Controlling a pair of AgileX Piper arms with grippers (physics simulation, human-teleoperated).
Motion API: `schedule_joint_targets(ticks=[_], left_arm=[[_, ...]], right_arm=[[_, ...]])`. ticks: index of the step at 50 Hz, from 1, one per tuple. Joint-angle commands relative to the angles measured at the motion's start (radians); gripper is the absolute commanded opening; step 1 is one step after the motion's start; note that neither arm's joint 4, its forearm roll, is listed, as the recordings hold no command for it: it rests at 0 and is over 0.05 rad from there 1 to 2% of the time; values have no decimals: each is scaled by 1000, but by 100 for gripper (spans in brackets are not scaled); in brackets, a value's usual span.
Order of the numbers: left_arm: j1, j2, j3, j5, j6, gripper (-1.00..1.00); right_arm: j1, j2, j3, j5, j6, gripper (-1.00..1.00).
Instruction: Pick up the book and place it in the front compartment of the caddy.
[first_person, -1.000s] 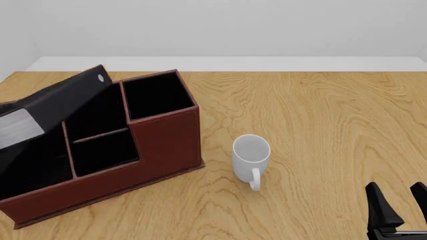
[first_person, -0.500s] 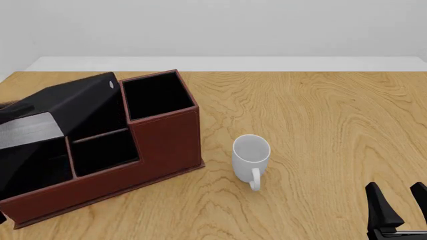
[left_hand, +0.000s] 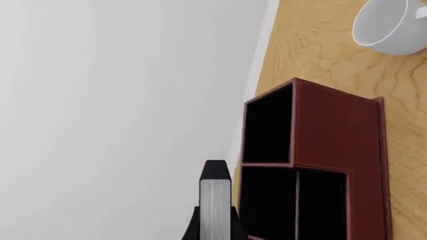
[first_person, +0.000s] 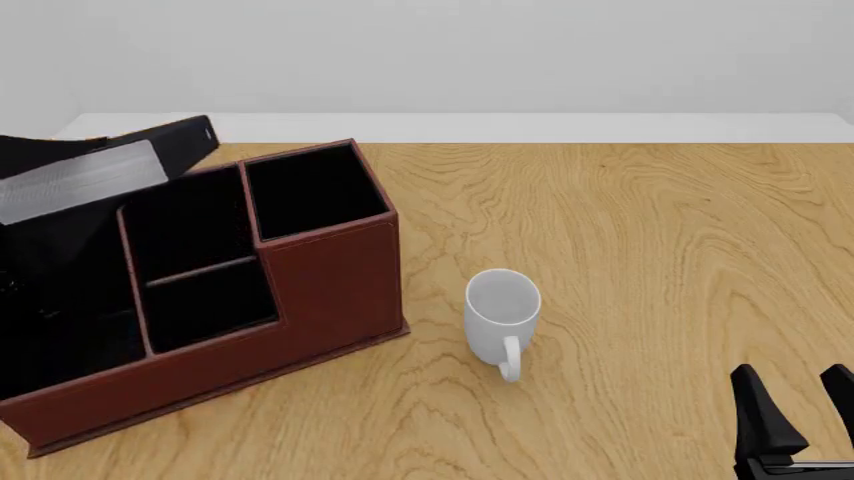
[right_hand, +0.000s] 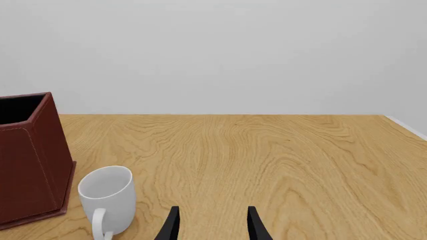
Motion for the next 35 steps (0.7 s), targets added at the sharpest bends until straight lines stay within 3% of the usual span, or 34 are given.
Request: schedule_joint_targets(ticks=[1, 11, 35], left_arm=[[50, 82, -59, 6, 0, -100], [46, 138, -135, 27, -49, -100], [69, 168, -91, 59, -77, -100]], right_arm=[[0, 0, 0, 0, 0, 100], [0, 0, 0, 0, 0, 100], [0, 0, 0, 0, 0, 100]])
